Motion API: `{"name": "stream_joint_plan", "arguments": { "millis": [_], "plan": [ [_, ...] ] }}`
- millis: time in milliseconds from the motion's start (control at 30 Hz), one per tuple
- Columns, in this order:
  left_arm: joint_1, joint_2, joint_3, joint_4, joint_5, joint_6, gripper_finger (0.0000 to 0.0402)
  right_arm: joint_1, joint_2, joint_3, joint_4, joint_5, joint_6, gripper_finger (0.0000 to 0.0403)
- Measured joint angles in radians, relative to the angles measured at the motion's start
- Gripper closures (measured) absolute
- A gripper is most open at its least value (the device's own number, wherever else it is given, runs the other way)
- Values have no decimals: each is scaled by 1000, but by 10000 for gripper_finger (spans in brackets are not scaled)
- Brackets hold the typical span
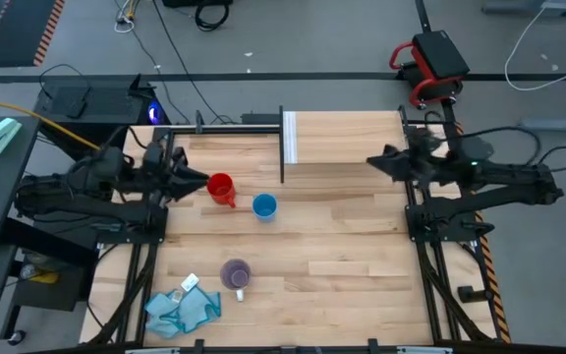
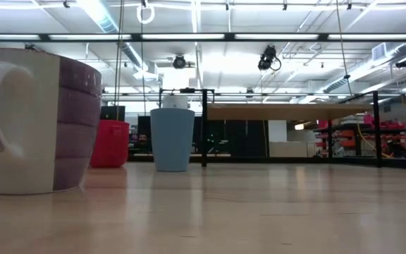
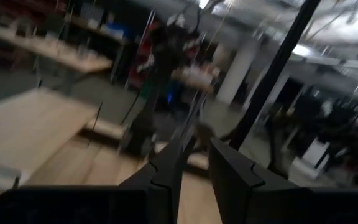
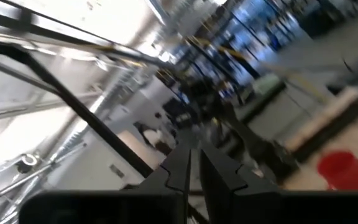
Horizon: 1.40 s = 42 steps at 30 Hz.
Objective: Stack small to large cups/mugs on shelf
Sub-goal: Put the red mug on the shelf
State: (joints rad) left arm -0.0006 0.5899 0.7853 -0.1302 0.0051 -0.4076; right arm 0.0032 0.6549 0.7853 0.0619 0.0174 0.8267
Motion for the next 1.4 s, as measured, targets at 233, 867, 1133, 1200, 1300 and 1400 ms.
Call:
{"name": "stream_joint_plan", "arguments": {
  "millis": [233, 867, 1133, 1200, 1300, 1400],
  "plan": [
    [0, 7, 0, -220, 0, -46, 295, 0, 120, 0, -71, 0, 46, 322],
    [92, 50, 0, -669, -102, -177, 245, 0, 373, 0, -139, 0, 66, 302],
    [182, 153, 0, -751, -110, -142, 244, -1, 518, 173, -324, 0, -58, 302],
    [207, 171, 0, -751, -110, -121, 243, -1, 564, 280, -425, 3, -133, 302],
    [244, 192, 0, -751, -110, -79, 244, -1, 636, 449, -609, 48, -246, 302],
    [280, 209, 0, -752, -110, -52, 246, -2, 709, 590, -780, 102, -316, 302]
  ]
}}
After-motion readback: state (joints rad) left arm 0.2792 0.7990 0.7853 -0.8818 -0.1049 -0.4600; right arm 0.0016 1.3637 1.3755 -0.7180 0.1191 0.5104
